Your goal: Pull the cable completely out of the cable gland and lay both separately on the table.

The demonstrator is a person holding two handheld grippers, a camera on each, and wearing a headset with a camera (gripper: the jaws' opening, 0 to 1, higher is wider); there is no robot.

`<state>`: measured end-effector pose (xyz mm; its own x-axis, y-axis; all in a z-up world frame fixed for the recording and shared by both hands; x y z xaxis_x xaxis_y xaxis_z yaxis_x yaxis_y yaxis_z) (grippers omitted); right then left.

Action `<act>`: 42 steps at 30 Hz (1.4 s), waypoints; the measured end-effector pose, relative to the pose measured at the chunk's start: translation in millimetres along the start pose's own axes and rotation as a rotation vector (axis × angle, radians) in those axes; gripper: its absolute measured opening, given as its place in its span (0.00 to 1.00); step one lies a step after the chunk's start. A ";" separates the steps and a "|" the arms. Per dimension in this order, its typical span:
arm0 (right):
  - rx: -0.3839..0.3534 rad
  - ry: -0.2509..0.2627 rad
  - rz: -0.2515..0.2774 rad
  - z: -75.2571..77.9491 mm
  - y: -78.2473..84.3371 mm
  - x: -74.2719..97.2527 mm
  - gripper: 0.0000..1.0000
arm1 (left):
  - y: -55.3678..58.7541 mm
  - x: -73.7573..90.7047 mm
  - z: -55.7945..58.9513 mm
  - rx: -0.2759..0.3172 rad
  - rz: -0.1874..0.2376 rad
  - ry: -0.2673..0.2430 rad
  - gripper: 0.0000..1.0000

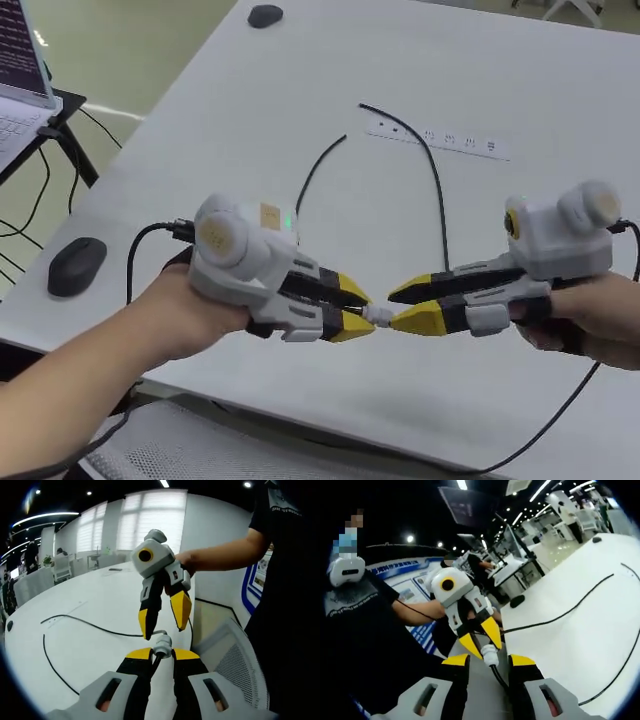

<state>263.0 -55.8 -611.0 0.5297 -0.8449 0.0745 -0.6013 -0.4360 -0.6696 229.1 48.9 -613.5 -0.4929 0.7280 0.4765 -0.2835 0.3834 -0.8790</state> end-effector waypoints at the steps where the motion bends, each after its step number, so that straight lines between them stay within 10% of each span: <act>1: -0.003 -0.015 0.002 0.1 0.1 -1.2 0.26 | 0.3 0.5 0.1 -0.003 -0.001 0.000 0.15; 23: 0.007 -0.014 -0.092 -0.6 10.7 -18.7 0.09 | 6.2 7.6 2.8 -0.005 -0.019 -0.003 0.15; 42: 0.499 0.240 -0.355 -17.3 12.0 -25.1 0.08 | 9.3 7.2 7.3 0.121 -0.027 0.022 0.15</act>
<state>232.1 -45.1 -608.2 0.4623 -0.7467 0.4782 -0.0345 -0.5541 -0.8318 216.9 53.6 -618.2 -0.4662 0.7307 0.4987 -0.3941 0.3331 -0.8565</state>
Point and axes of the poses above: the centre of the closed fingertips' face, and the gripper's own axes: x roughly backward along the fingers, z roughly to its right, y roughly out of its underside, the point moved 6 cm from there along x, roughly backward along the fingers, and after that the axes turned 15 degrees about -y, right-handed, at the moved point
